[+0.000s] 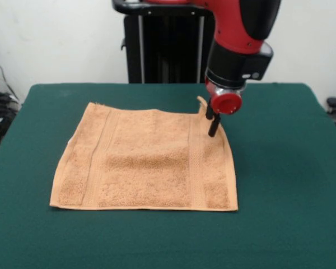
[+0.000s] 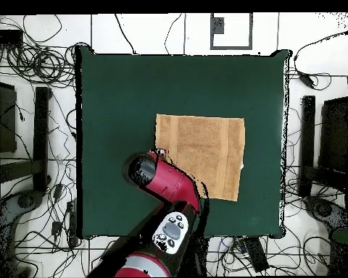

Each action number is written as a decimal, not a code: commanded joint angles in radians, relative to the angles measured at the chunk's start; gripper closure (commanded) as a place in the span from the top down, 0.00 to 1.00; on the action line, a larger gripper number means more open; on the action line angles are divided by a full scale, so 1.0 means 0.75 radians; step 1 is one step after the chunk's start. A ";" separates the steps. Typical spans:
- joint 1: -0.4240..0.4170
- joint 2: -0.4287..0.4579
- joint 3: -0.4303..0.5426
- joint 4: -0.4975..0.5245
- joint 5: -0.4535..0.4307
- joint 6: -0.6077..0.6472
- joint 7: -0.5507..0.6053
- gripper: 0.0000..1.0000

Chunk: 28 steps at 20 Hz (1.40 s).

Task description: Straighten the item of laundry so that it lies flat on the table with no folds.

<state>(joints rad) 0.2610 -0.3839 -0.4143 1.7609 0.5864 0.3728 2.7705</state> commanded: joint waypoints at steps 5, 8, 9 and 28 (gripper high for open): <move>-0.036 0.192 0.236 0.031 0.088 -0.171 0.258 1.00; -0.050 0.206 0.243 0.024 0.086 -0.184 0.250 1.00; -0.050 0.215 0.239 0.018 0.085 -0.183 0.249 1.00; 0.028 0.147 0.170 -0.024 0.111 0.013 0.309 1.00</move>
<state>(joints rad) 0.2357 -0.2964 -0.3758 1.7616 0.6095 0.2774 2.7705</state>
